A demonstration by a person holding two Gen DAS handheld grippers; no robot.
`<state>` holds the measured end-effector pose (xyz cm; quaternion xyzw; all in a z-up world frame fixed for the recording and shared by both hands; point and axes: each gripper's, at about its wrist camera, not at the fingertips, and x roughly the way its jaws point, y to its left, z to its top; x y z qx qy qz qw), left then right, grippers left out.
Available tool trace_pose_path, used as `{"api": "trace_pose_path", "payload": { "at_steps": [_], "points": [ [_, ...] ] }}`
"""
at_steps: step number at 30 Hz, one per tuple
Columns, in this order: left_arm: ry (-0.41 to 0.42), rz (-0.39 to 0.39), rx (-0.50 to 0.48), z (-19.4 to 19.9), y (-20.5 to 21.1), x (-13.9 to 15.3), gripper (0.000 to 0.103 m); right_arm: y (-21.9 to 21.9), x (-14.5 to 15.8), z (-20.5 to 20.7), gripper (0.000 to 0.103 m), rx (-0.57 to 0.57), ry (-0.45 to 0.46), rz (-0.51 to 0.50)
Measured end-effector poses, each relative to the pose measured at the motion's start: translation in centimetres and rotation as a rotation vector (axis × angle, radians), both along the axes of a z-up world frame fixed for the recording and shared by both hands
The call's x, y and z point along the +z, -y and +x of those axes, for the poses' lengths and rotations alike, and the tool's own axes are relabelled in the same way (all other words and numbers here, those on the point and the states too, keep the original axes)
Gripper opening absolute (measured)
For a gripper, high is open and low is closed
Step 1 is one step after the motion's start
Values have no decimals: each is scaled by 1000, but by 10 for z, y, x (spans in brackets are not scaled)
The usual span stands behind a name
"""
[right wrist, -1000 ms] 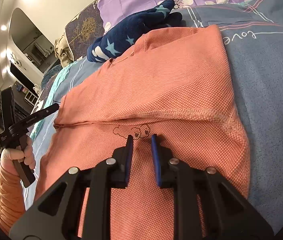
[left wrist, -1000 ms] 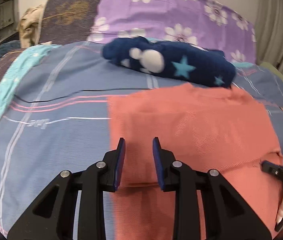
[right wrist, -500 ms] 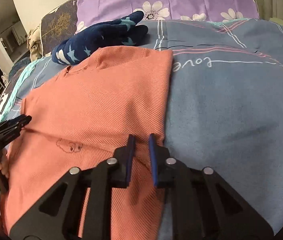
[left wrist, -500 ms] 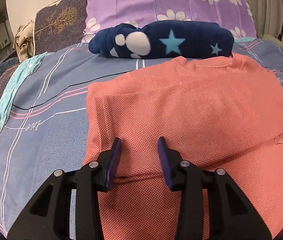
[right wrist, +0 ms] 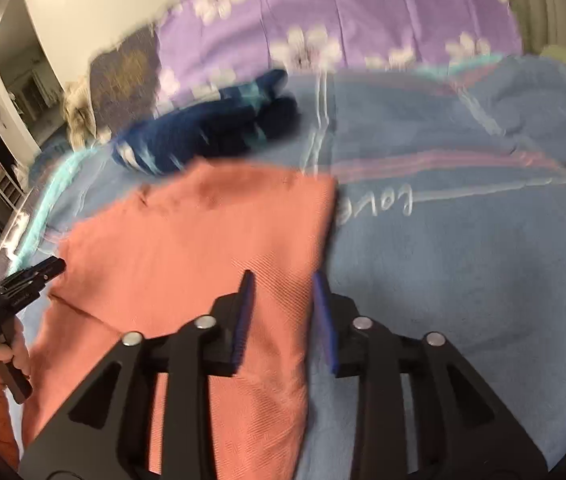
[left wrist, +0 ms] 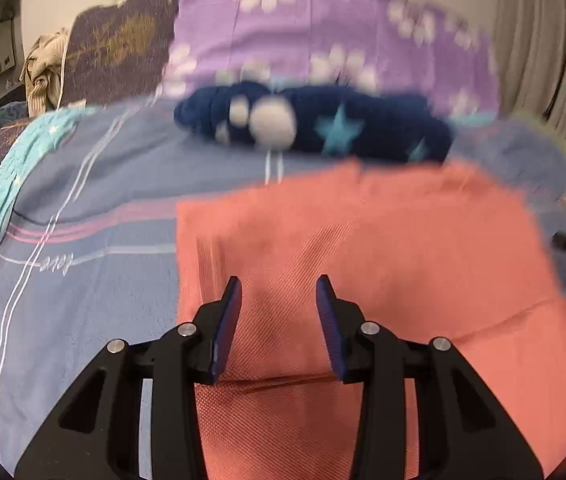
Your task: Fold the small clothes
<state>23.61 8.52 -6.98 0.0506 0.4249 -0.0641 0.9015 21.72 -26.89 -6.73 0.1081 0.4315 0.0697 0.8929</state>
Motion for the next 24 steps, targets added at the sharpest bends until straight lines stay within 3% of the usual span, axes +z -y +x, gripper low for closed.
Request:
{"api": "trace_pose_path", "payload": {
  "at_steps": [1,2,3,6,8,11,14,18,24],
  "points": [
    [-22,30,-8,3,3,-14,43,-3,-16,7,33,-9,-56,-49],
    [13,31,-10,1,4,-14,44,-6,-28,2,33,-1,-11,-73],
    [13,24,-7,0,2,-10,44,-9,-28,-3,33,4,23,-94],
    [19,26,-8,-9,0,-6,45,-9,-21,-16,34,-8,13,-96],
    [37,20,5,-29,-5,3,48,-1,-18,-37,36,-10,13,-48],
    [65,-77,-36,-75,-23,15,60,12,-14,-82,39,25,20,46],
    [44,-82,-39,-119,-44,13,67,26,-15,-134,39,47,20,152],
    [-61,-153,-30,-162,-76,-4,67,32,-27,-176,39,56,-2,257],
    [-76,-262,-105,-211,-89,-7,64,28,-28,-209,39,61,-17,313]
  ]
}}
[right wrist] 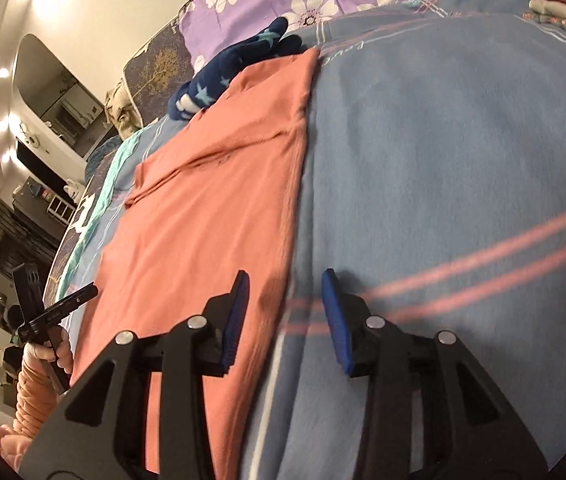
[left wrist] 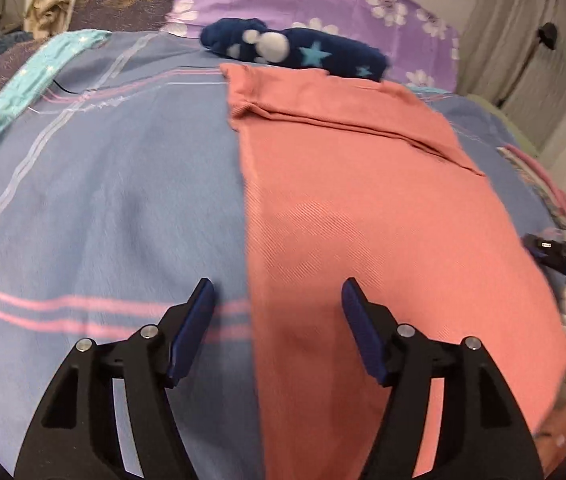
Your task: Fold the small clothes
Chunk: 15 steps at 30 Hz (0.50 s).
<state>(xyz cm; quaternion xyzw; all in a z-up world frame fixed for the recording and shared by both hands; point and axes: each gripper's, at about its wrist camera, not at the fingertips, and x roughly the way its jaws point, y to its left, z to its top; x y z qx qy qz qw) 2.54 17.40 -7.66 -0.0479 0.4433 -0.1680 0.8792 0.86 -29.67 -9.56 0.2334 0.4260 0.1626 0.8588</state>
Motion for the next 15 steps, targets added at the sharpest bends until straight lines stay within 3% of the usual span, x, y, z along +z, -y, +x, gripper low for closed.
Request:
{"api": "trace_pose_path", "payload": {
  "at_steps": [3,8,15],
  "points": [
    [-13,-18,-61,-22,1,-1,51,-4,0,-20,39,25,-6,22],
    [-42,-80,-67,-57,-7,-4,33,-3,-2,-70,39,37,-23,87],
    [-66,-183,-125,-109,-13,-7,31,-8,-6,-125,39,118,-83,197]
  ]
}}
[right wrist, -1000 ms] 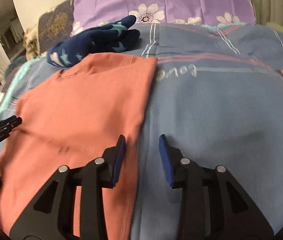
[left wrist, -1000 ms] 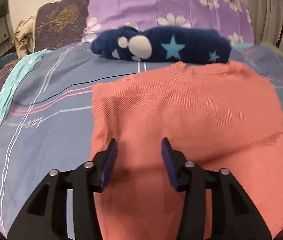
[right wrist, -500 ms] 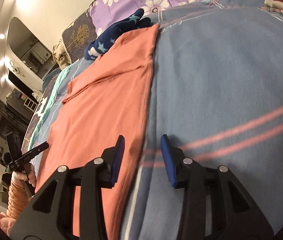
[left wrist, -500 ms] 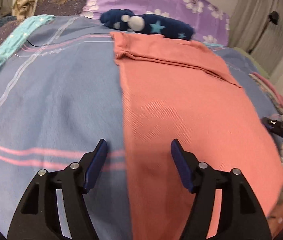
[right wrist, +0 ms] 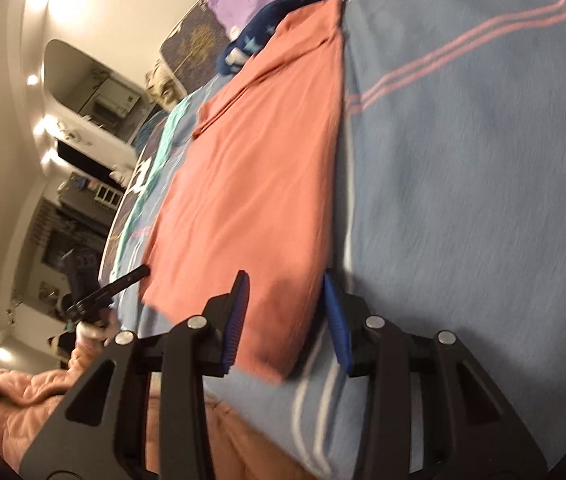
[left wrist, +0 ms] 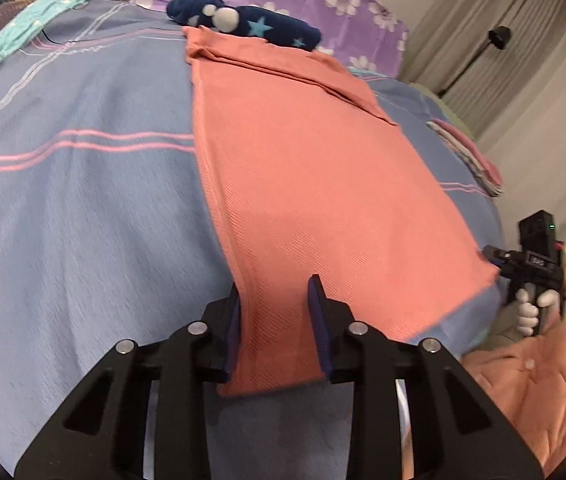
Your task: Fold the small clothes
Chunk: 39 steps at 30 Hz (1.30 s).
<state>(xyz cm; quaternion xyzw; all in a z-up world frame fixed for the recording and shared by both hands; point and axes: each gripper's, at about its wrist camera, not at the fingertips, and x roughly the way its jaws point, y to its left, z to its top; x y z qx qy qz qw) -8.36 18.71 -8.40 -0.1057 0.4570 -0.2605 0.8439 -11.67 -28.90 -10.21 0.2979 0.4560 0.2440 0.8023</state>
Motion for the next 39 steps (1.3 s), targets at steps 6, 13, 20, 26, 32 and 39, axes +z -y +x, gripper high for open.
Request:
{"api": "trace_pose_path", "payload": {
  "at_steps": [6,13,20,26,32,39],
  "points": [
    [-29,-147,31,19,-3,-13,26,-8,-4,31,27,27,-8,57],
    [66,-135,48,15,7,24,5,10,30,35,3,-52,73,122],
    [311,-266,-32,-11,28,109,5,28,119,10,3,-80,318,123],
    [379,-293,-107,-61,47,137,6,55,151,-61,3,-130,417,-14],
    [361,-255,-79,-69,53,128,6,50,126,-60,3,-115,370,-18],
    [345,-252,-3,-29,52,127,6,59,128,-1,4,-173,385,31]
  ]
}}
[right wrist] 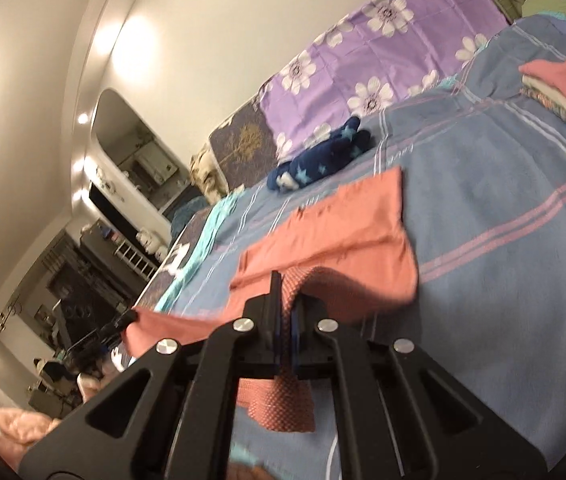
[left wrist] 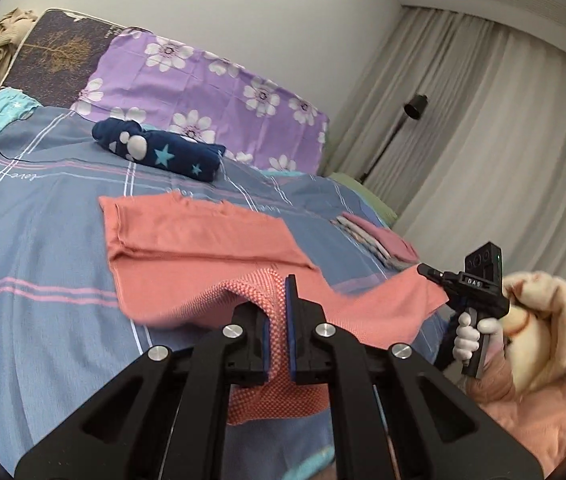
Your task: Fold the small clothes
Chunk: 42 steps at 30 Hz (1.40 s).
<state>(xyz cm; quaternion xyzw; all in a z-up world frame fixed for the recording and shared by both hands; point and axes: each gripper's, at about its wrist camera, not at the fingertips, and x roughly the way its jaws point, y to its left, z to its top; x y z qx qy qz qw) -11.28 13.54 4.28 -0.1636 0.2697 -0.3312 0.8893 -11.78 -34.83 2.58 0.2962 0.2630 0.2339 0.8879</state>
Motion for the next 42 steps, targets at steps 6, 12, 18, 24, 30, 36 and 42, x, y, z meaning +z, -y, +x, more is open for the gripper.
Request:
{"api": "trace_pose_path", "payload": {
  "at_steps": [6,12,18,24,30,36,42],
  "points": [
    [13,42,50,39,4,11,6,-1,6,52,4,-44,14,-26],
    [-5,72,83,99,6,14,6,-5,7,112,4,-39,-5,-71],
    [-107,124,145,193,13,-15,7,-9,-11,183,5,-47,-45,-114],
    [-273,247,229,254,22,-90,8,-20,-86,254,5,-44,-247,-165],
    [-297,191,241,249,9,-107,19,-15,-111,251,12,-18,-286,-140],
    [-284,178,241,225,2,-94,22,-24,-92,221,26,48,-239,-218],
    [-317,200,216,218,2,-100,2,-23,-91,208,8,62,-241,-225]
  ]
}}
